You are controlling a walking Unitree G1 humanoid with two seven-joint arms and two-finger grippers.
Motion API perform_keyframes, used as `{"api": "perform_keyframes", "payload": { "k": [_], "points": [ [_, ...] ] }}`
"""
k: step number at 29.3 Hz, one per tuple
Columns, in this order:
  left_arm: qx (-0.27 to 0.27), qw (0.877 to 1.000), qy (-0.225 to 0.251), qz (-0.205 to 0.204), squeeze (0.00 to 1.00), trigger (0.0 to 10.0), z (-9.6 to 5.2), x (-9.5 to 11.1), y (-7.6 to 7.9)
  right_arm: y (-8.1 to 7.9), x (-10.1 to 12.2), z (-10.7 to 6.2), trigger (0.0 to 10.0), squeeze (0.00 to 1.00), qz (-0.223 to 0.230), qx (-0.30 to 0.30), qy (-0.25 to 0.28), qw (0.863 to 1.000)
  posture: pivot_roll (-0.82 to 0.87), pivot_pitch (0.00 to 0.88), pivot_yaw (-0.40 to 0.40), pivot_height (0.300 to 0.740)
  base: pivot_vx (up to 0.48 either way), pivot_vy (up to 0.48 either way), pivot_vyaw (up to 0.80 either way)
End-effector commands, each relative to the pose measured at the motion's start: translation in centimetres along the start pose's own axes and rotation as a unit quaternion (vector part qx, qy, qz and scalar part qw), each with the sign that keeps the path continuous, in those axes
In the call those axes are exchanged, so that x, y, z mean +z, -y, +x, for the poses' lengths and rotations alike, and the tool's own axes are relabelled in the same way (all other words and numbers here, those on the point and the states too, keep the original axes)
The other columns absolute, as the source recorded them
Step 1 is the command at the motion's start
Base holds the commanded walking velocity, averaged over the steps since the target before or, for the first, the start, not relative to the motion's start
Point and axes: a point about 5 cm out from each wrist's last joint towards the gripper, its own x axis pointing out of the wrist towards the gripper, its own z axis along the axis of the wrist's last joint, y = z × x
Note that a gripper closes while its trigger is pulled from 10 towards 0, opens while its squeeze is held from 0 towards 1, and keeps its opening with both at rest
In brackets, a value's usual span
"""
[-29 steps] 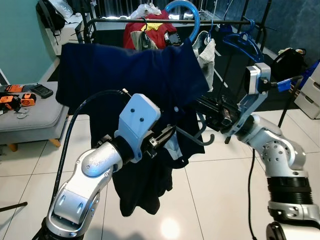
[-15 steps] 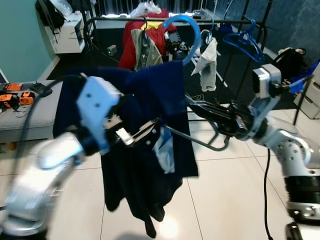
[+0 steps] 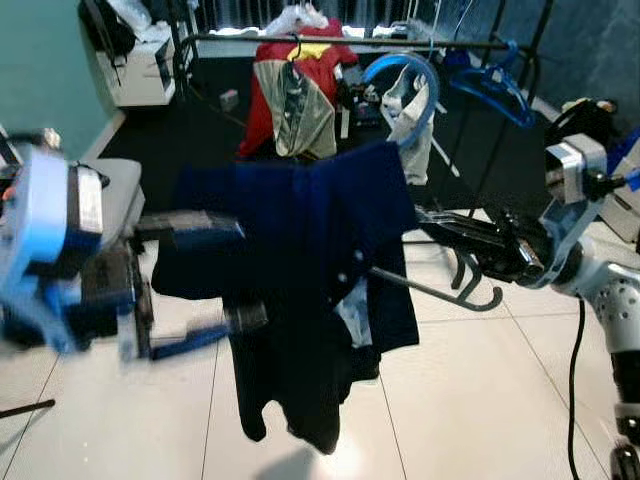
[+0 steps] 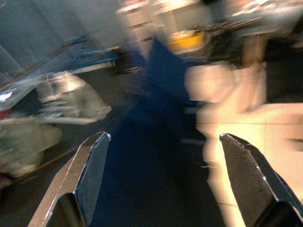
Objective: Hang hanger
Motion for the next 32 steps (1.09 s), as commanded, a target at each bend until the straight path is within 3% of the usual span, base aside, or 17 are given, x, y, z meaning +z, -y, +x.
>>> {"api": "perform_keyframes", "payload": {
  "k": [1, 6, 10, 13, 16, 22, 23, 32],
  "points": [
    [0.02, 0.999, -0.027, 0.017, 0.03, 10.0, 0.1, -0.4, -0.7, -0.5, -0.1, 0.5, 10.0, 0.0, -0.004, 0.028, -0.013, 0.999, -0.04, 0.065, 0.009, 0.74, 0.0, 0.0, 0.0],
    [-0.009, 1.0, -0.02, -0.001, 0.0, 10.0, 0.4, 0.4, -1.0, -0.7, -0.5, 1.0, 10.0, 0.0, -0.007, 0.054, -0.042, 0.998, -0.03, 0.059, 0.014, 0.74, 0.0, 0.0, 0.0],
    [-0.057, 0.997, -0.042, -0.006, 0.0, 10.0, 0.4, -0.1, 0.1, -0.7, -0.5, 1.3, 10.0, 0.0, -0.01, 0.056, -0.042, 0.997, -0.03, 0.058, 0.021, 0.74, 0.0, 0.0, 0.0],
    [-0.137, 0.987, -0.086, -0.015, 0.0, 10.0, 0.2, -1.4, 2.1, -0.7, -0.6, 1.7, 10.0, 0.0, -0.012, 0.059, -0.043, 0.997, -0.03, 0.062, 0.022, 0.74, 0.0, 0.0, 0.0],
    [-0.153, 0.982, -0.106, -0.019, 0.0, 10.0, 0.3, -2.3, 2.6, -0.9, -0.6, 1.9, 10.0, 0.0, -0.015, 0.066, -0.044, 0.997, -0.03, 0.063, 0.024, 0.74, 0.0, 0.0, 0.0],
    [-0.146, 0.981, -0.126, -0.019, 0.0, 10.0, 1.0, -3.5, 3.1, -1.2, -0.2, 2.4, 10.0, 0.0, -0.021, 0.08, -0.042, 0.996, -0.04, 0.064, 0.024, 0.74, 0.0, 0.0, 0.0],
    [-0.125, 0.984, -0.124, -0.016, 0.0, 10.0, 1.8, -3.9, 3.0, -1.4, 0.0, 2.6, 10.0, 0.0, -0.024, 0.089, -0.044, 0.995, -0.04, 0.065, 0.02, 0.74, 0.0, 0.0, 0.0],
    [-0.111, 0.988, -0.11, -0.018, 0.0, 10.0, 2.4, -4.0, 2.8, -1.6, 0.0, 2.8, 10.0, 0.0, -0.026, 0.096, -0.046, 0.994, -0.04, 0.063, 0.019, 0.74, 0.0, 0.0, 0.0]
  ]
}}
